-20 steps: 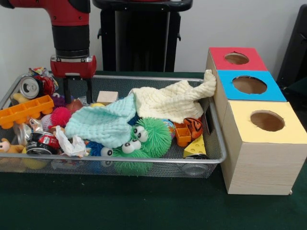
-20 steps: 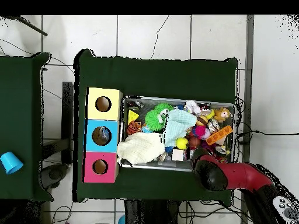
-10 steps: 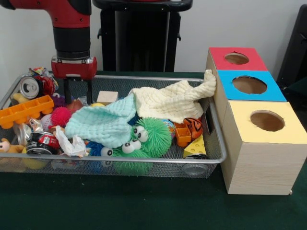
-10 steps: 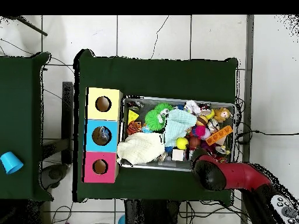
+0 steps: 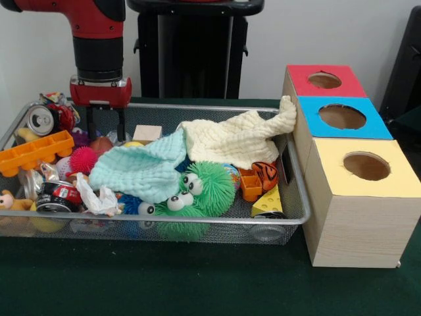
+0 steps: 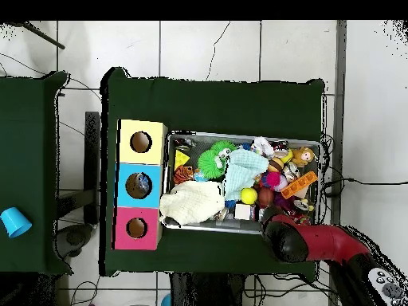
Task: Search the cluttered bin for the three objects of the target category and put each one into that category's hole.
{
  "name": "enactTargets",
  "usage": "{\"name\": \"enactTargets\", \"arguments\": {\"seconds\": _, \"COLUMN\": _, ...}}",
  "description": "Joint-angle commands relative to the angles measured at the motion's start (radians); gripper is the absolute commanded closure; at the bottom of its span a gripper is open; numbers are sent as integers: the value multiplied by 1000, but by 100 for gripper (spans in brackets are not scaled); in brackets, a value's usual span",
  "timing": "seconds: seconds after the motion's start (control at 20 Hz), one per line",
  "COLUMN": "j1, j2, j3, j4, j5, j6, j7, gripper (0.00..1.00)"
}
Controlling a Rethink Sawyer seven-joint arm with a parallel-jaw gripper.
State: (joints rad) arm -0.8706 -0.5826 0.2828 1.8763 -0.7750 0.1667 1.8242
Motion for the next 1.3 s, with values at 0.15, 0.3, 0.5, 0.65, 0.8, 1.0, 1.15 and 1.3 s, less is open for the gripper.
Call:
{"name": "enactTargets", "arguments": {"seconds": 0.15, "j1": -9, "j2": 35, "j3": 32, "j4": -81, "j5": -6, "j6": -44, "j7": 55, "gripper": 0}}
{"name": "enactTargets", "arguments": {"seconds": 0.3, "j1": -11, "j2": 35, "j3": 30, "j4": -75, "j5": -6, "j6": -45, "j7": 56, "gripper": 0}}
{"name": "enactTargets", "arguments": {"seconds": 0.5, "j1": -6, "j2": 36, "j3": 25, "j4": -77, "j5": -2, "j6": -43, "j7": 62, "gripper": 0}}
{"name": "enactTargets", "arguments": {"seconds": 0.65, "j1": -1, "j2": 36, "j3": 22, "j4": -80, "j5": -3, "j6": -39, "j7": 61, "gripper": 0}}
{"name": "enactTargets", "arguments": {"seconds": 0.8, "j1": 12, "j2": 38, "j3": 4, "j4": -78, "j5": -10, "j6": -55, "j7": 73, "gripper": 0}}
{"name": "enactTargets", "arguments": {"seconds": 1.0, "j1": 22, "j2": 39, "j3": -7, "j4": -74, "j5": -18, "j6": -59, "j7": 74, "gripper": 0}}
{"name": "enactTargets", "arguments": {"seconds": 1.15, "j1": 32, "j2": 37, "j3": -22, "j4": -62, "j5": -28, "j6": -72, "j7": 77, "gripper": 0}}
{"name": "enactTargets", "arguments": {"seconds": 1.3, "j1": 27, "j2": 41, "j3": -20, "j4": -61, "j5": -30, "j6": -71, "j7": 67, "gripper": 0}}
